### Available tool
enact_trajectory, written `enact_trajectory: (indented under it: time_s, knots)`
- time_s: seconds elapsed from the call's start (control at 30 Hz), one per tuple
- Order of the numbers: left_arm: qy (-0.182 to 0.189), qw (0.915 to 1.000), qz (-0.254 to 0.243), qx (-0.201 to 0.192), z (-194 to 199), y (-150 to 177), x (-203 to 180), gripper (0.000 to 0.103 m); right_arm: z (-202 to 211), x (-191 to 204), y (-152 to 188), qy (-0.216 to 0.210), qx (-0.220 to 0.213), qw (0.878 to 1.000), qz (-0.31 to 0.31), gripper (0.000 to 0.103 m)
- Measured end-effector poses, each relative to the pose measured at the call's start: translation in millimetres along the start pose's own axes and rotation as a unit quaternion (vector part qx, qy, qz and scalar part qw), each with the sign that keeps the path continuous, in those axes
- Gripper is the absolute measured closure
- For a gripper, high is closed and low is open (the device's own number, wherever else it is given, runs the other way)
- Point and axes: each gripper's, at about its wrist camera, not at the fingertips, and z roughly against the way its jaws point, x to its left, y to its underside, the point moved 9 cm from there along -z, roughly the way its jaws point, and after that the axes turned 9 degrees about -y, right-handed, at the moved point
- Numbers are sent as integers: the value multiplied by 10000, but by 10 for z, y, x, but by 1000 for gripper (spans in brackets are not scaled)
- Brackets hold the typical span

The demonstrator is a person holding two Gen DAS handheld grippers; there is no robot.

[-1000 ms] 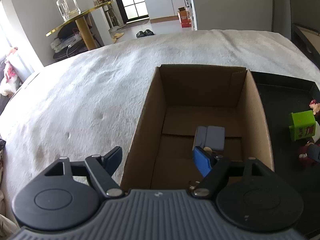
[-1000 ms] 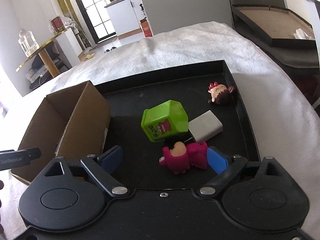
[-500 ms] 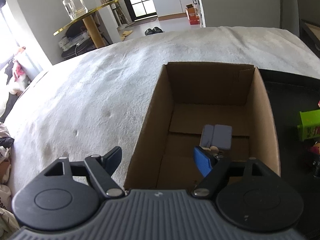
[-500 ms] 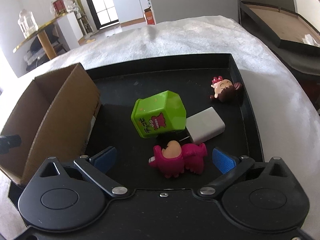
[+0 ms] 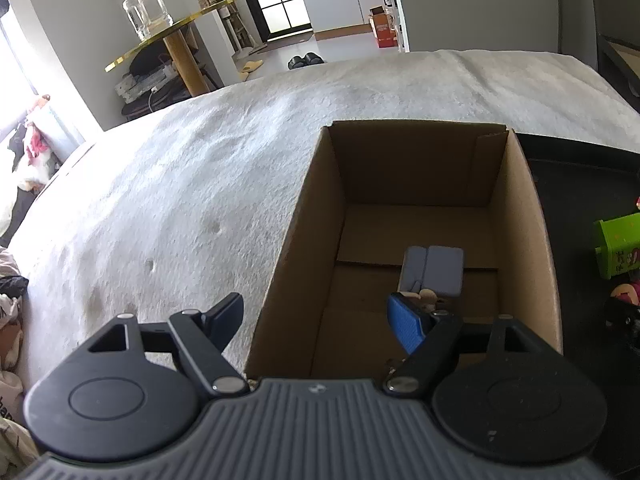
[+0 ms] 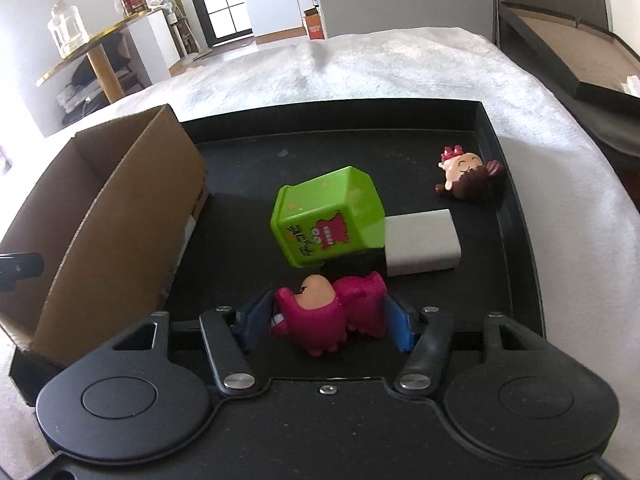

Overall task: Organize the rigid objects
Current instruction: 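Close the right gripper on the pink figure and lift it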

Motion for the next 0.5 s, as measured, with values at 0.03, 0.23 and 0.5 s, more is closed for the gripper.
enact_trajectory:
  time_s: [0.03,0.23,0.5]
  knots:
    - [2,10000,12,2,0,2,7,25,16,18,-2,-7,-16,10000,34,44]
    - [58,9999,93,-11,-2,-3,41,25,127,155,-70,-89,-176,9996,181,44]
    - [149,9996,231,15,-28,20,120,25,253,365,-234,-250,-477,9981,300,44]
